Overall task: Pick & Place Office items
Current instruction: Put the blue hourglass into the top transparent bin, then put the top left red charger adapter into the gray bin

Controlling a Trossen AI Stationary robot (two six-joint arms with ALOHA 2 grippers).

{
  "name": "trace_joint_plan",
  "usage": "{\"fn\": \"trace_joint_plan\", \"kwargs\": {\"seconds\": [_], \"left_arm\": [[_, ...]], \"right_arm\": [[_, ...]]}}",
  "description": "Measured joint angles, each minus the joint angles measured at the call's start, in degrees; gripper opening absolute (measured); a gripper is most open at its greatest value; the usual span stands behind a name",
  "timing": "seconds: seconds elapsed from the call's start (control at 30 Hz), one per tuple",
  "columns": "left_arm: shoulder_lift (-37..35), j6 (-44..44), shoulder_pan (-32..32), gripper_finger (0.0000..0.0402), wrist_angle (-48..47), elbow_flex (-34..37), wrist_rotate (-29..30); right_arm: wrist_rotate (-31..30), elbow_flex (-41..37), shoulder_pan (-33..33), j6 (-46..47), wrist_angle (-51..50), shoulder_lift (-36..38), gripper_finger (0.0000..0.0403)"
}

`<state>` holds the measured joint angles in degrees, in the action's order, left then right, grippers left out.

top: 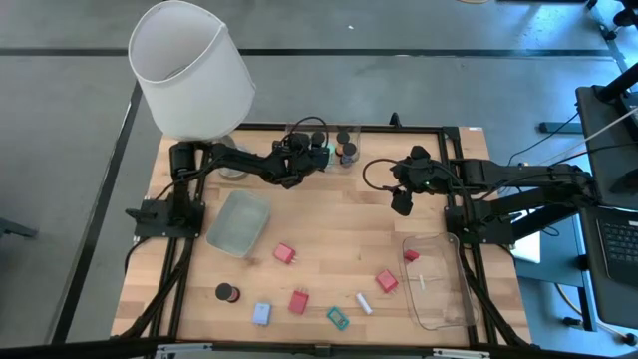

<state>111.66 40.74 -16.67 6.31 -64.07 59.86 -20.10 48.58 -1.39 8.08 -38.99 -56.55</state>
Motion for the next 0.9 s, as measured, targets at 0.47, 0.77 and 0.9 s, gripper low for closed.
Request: {"fn": "trace_joint_plan", "kwargs": {"seconds": [0.47,0.77,0.9], "left_arm": [[-2.1,-2.9,0.5,0.0242,0.9,0.2,0.4],[-12.0,-17.1,5.3,0.0242,2.4,0.2,-5.5],[-15.7,-25.2,9.4,0.0242,2.4,0.2,-19.6]], "right_arm": [[0.2,0.0,0.0,0.3,0.0,0.0,0.0272],[0.2,0.0,0.0,0.3,0.0,0.0,0.0272],[0.2,0.0,0.0,0.4,0.0,0.0,0.0272]]}}
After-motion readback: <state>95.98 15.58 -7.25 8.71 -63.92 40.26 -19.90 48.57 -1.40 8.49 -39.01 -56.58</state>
